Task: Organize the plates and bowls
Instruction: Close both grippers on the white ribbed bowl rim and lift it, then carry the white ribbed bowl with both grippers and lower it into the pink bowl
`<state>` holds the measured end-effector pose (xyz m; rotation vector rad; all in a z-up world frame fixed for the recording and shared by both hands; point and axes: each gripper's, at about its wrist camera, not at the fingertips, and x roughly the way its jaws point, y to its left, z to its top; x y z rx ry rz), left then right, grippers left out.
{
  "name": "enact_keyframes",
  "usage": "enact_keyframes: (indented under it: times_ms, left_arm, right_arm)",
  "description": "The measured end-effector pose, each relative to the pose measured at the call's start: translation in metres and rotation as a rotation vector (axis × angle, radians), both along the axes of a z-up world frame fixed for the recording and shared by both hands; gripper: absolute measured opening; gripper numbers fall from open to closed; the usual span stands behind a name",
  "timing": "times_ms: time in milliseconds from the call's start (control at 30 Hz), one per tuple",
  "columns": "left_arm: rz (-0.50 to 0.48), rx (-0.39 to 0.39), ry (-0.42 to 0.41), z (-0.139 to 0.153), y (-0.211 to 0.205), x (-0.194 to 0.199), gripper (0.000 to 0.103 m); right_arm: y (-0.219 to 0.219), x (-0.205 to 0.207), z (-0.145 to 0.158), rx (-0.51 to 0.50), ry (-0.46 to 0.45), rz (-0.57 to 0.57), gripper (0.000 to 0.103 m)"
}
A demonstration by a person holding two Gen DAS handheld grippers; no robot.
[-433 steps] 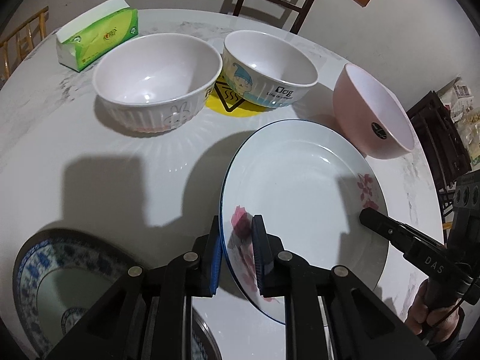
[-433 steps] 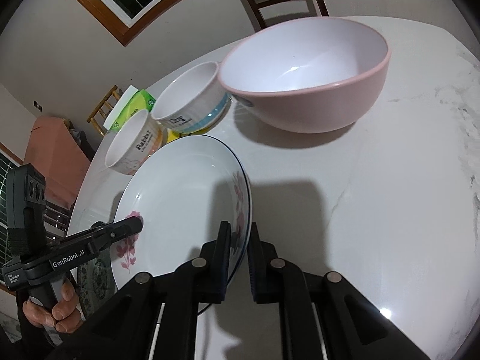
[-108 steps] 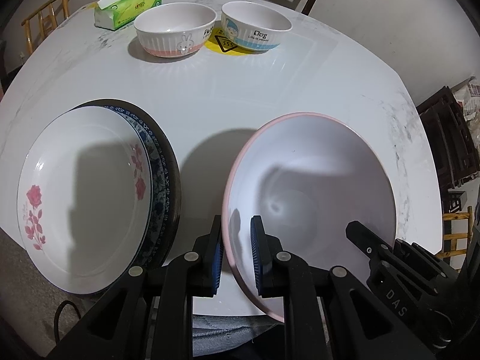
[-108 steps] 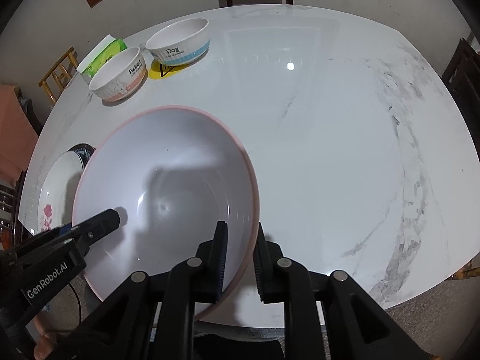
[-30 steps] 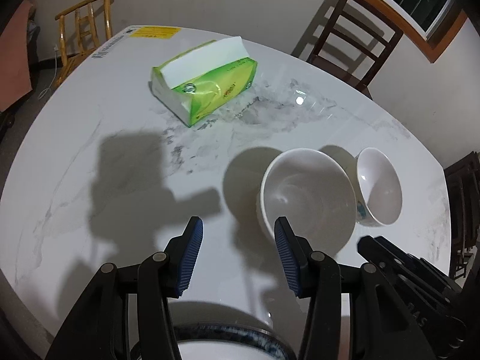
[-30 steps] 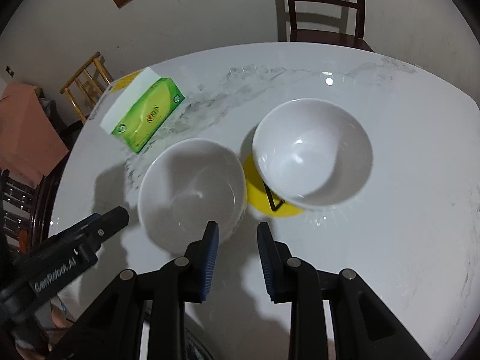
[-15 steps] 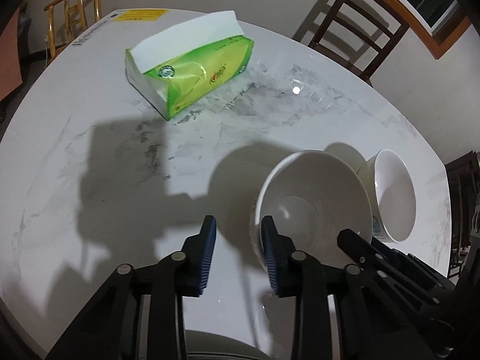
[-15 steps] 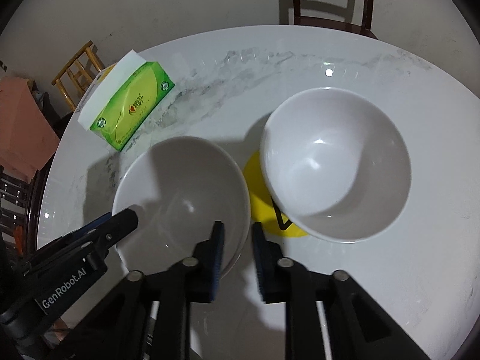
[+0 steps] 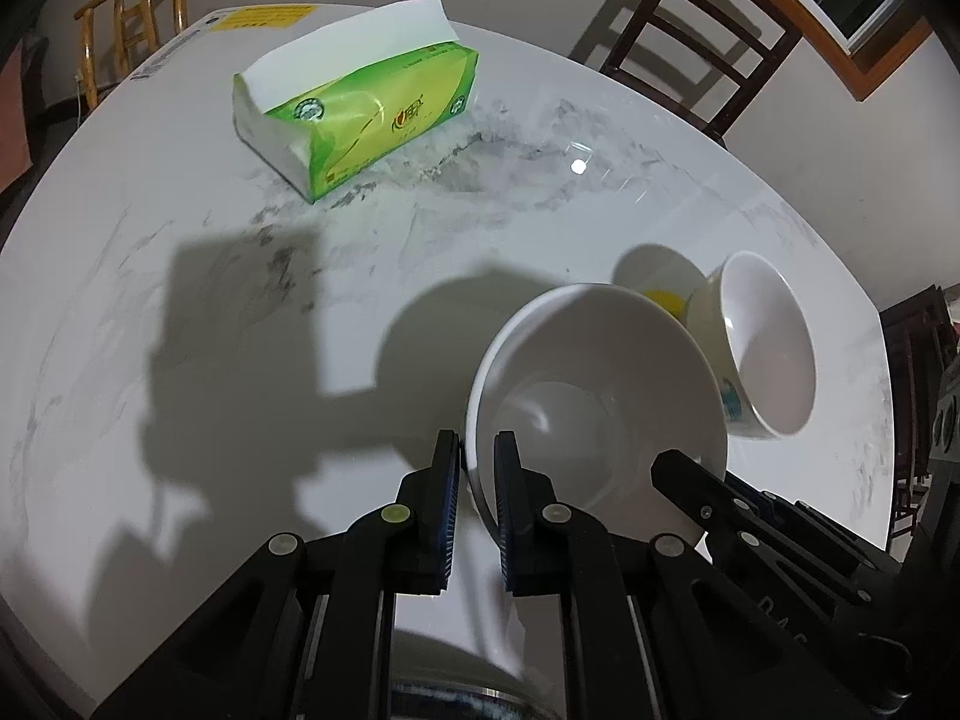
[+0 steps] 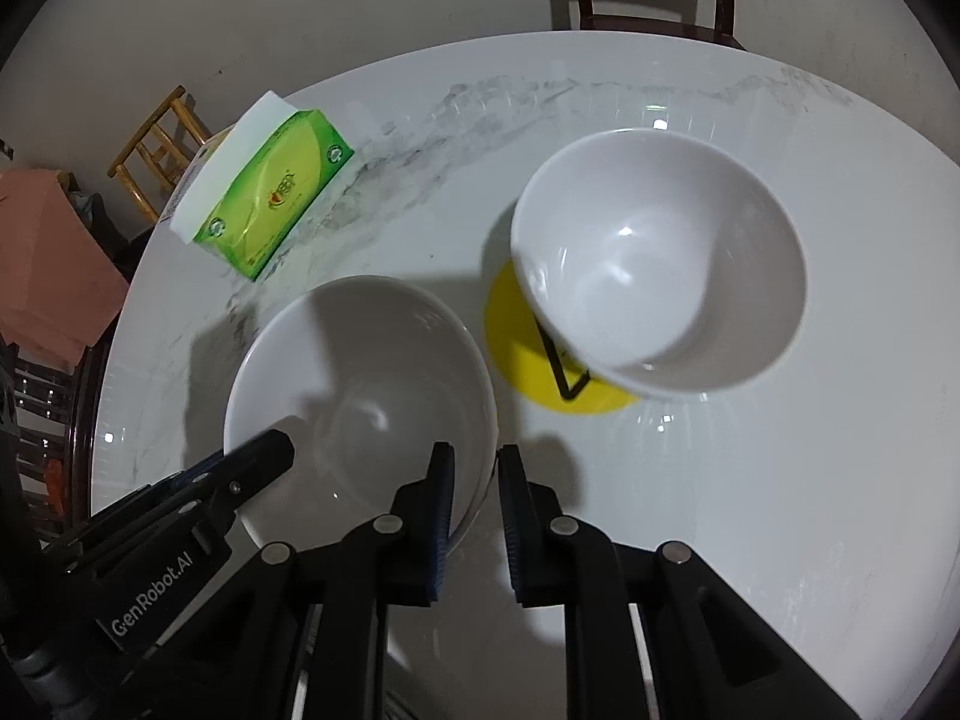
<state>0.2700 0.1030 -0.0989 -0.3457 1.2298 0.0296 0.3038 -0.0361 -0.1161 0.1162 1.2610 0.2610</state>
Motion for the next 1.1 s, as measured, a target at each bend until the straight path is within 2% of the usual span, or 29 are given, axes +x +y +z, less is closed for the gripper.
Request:
enact_keyframes:
  times_ms: [367,667,933,1100]
  left_arm:
    - [-0.011,0.036,-0.05,0.044,-0.017,-0.048,0.009]
    - [-0.038,0.075,-0.111,0.087,-0.051,-0.099,0.009]
    - [-0.097,0.052,-0.106,0.096,-0.098,-0.136,0.009]
    - [-0.146,0.058,-0.104,0.092,-0.126,-0.156,0.009]
  right_arm:
    - [-0.013,-0.05,0.047,0.017,-0.049,0.011,0.015]
    - [-0.048,-0.107,0.084,0.033,-0.108,-0.003,0.015]
    - [-0.098,-0.155,0.098,0.021,-0.127,-0.059,0.015]
    - [-0.124,-0.185,0.092,0.003,-0.132,-0.096,0.015]
